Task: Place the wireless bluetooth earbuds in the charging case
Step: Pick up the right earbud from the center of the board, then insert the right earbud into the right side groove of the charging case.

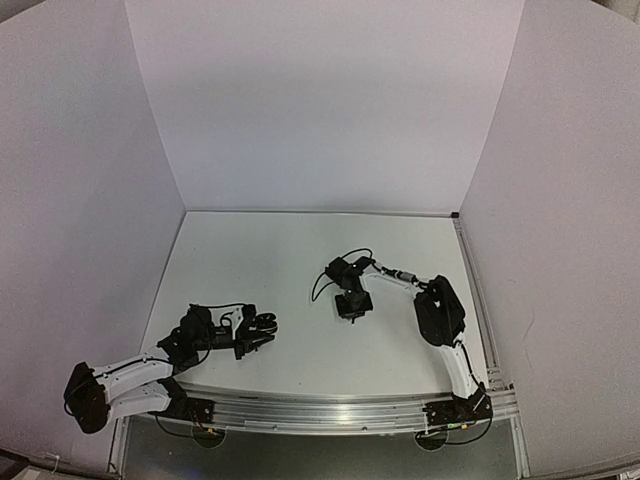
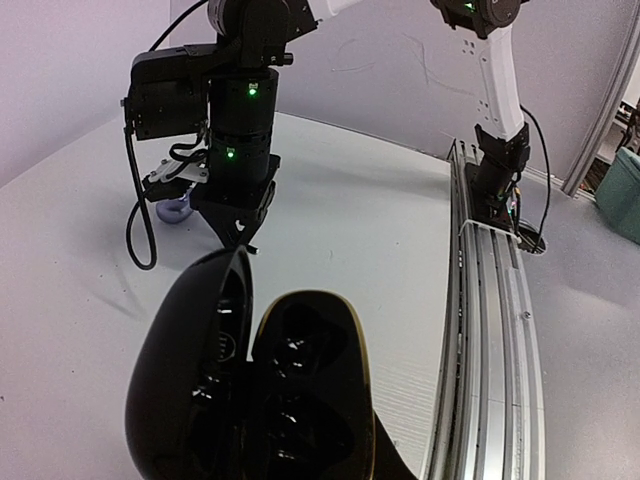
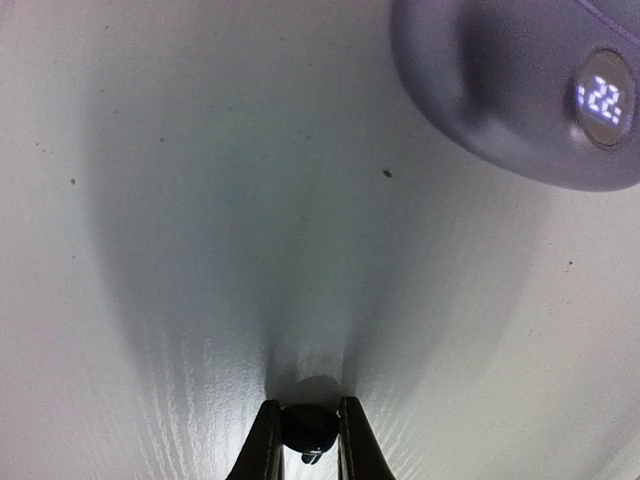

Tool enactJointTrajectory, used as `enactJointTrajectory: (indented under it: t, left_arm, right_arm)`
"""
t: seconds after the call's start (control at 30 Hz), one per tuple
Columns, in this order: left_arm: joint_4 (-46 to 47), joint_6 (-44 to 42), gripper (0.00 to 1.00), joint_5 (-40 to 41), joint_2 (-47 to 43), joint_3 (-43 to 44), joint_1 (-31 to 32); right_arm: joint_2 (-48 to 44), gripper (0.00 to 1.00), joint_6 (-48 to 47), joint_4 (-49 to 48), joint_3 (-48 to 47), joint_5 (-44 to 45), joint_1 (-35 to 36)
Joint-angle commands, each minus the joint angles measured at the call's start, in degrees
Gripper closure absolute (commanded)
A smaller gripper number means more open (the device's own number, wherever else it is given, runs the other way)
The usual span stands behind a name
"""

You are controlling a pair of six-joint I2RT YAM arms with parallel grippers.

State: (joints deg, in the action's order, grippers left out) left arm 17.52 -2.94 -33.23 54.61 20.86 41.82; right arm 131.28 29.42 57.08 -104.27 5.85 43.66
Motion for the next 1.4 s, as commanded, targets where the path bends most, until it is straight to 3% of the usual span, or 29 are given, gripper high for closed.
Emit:
enactJointTrajectory:
  t: [0.0, 0.23, 0.53, 0.87, 1.03, 1.37]
  left_arm:
    - [1.9, 0.7, 1.0, 0.4, -1.5, 1.5, 0.0]
    - [3.5, -0.5, 1.0, 1.6, -1.7, 0.6, 0.0]
    - [2.5, -3.8, 1.0, 0.0, -2.8, 0.3, 0.0]
    - [0.2, -6.7, 1.0, -1.0, -4.1, 1.8, 0.0]
    - [-1.1, -6.8, 1.0, 0.7, -4.7, 2.6, 0.0]
    - [-0.7, -5.4, 1.0, 2.1, -5.0, 3.7, 0.0]
  right_arm:
    - [-6.5, 1.0, -3.0, 0.9, -3.7, -6.5, 0.8]
    - [-18.2, 1.0, -11.5, -6.6, -7.9, -3.7, 11.3]
    - [-31.5, 1.0, -12.6, -38.4, 10.1, -10.6, 15.4]
    - [-33.8, 1.0, -13.3, -66.4, 19.6, -14.5, 19.3]
    - [-35.8, 1.0, -17.7, -74.2, 24.3, -16.3, 21.1]
    - [-34.4, 1.0, -24.0, -75.7, 26.2, -17.0, 22.4]
